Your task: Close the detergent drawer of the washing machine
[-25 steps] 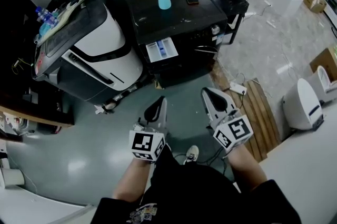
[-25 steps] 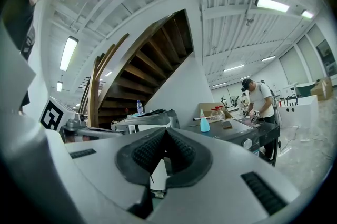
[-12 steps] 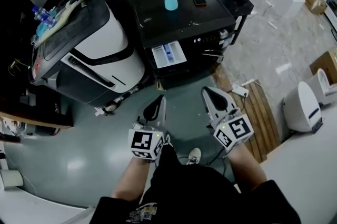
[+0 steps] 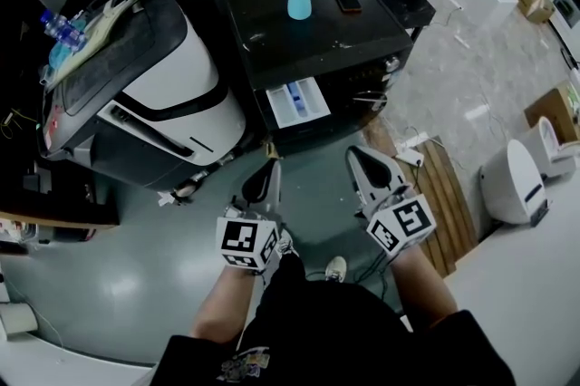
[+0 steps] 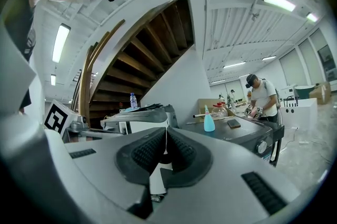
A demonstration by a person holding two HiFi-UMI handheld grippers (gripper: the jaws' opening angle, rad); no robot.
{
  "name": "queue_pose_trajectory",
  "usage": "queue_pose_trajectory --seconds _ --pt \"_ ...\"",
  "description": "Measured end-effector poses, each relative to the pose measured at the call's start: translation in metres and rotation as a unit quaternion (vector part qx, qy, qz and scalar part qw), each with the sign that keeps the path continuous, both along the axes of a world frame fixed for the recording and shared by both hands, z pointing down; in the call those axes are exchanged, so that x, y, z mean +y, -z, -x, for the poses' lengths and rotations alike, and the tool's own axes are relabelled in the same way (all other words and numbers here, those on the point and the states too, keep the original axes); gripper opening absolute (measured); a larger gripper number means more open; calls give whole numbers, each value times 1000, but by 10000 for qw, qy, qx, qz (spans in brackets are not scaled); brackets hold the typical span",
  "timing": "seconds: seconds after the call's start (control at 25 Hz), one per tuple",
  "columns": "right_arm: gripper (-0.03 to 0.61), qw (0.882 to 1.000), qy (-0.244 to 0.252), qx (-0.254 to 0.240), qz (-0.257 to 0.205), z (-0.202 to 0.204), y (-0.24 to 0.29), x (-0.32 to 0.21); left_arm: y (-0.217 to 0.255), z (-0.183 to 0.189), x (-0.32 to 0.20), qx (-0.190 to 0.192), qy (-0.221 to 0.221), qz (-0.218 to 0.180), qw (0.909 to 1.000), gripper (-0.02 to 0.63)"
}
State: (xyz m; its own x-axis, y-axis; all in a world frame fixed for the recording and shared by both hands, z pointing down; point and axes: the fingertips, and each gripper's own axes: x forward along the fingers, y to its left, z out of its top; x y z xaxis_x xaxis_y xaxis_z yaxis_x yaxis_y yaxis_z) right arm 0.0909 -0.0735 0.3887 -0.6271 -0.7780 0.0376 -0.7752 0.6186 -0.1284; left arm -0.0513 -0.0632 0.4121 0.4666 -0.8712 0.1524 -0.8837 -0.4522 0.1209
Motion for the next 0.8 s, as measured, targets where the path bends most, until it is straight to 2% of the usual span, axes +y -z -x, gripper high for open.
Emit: queue_pose_trajectory --seconds 0.36,0.72,0.8 --pt "33 9999 -108 -8 47 43 -8 -33 -7 38 -35 -34 -168 -1 9999 5" --pt "102 9996 -246 -2 100 80 -18 -59 -21 71 -63 -167 -343 40 9993 8" --pt "119 9995 -285 -15 105 87 -18 -65 -23 75 -68 -177 -424 32 9989 28"
